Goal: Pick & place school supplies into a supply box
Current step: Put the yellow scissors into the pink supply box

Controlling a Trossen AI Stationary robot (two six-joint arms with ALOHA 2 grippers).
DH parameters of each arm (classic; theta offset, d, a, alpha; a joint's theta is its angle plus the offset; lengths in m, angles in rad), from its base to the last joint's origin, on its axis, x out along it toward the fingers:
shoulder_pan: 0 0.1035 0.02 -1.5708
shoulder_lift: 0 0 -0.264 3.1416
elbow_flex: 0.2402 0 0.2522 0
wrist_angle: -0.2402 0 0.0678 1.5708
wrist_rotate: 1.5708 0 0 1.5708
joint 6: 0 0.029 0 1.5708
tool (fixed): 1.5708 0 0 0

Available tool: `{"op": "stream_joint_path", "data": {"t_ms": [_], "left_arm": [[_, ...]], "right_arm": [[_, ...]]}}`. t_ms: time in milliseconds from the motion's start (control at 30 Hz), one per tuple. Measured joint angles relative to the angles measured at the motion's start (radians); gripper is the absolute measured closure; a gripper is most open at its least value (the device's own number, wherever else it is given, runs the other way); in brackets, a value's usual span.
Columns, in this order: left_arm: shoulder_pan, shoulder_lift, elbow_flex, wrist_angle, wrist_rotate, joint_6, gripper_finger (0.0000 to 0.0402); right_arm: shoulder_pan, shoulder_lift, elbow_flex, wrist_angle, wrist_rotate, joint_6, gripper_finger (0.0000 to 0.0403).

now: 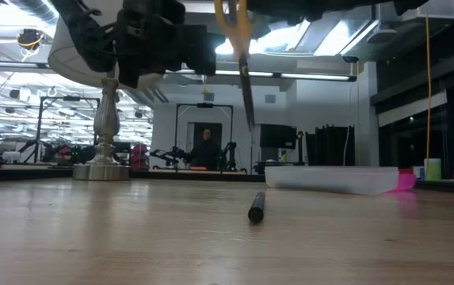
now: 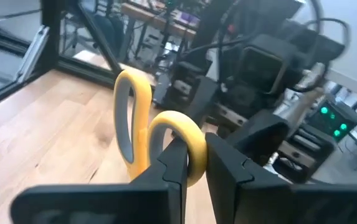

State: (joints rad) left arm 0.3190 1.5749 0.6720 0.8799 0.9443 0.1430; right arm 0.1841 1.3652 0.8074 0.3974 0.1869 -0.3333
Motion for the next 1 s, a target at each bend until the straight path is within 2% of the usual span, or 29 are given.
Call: {"op": "stream_joint_path", "data": {"t_ms": [133, 333, 567, 867, 1000], "left_arm": [[0.006, -0.004, 0.0, -0.002, -0.086, 0.0, 0.0244], [-0.027, -0.008, -0.002, -0.001, -0.192, 0.014, 0.0285], [-0.091, -0.008, -0.002, -0.023, -0.451, 0.105, 0.0334], [-0.123, -0.008, -0.002, -0.031, -0.628, 0.114, 0.0378], [-0.123, -0.008, -0.002, -0.023, -0.682, 0.115, 0.039]], "right_arm": [[0.0, -0.058, 0.0, -0.055, 0.022, 0.016, 0.036], [-0.002, -0.145, 0.0, -0.179, 0.15, 0.06, 0.036], [-0.015, -0.224, 0.0, -0.346, 0.323, 0.144, 0.036], [-0.067, -0.254, 0.003, -0.488, 0.328, 0.267, 0.036], [-0.107, -0.25, 0.064, -0.63, 0.325, 0.356, 0.036]]}}
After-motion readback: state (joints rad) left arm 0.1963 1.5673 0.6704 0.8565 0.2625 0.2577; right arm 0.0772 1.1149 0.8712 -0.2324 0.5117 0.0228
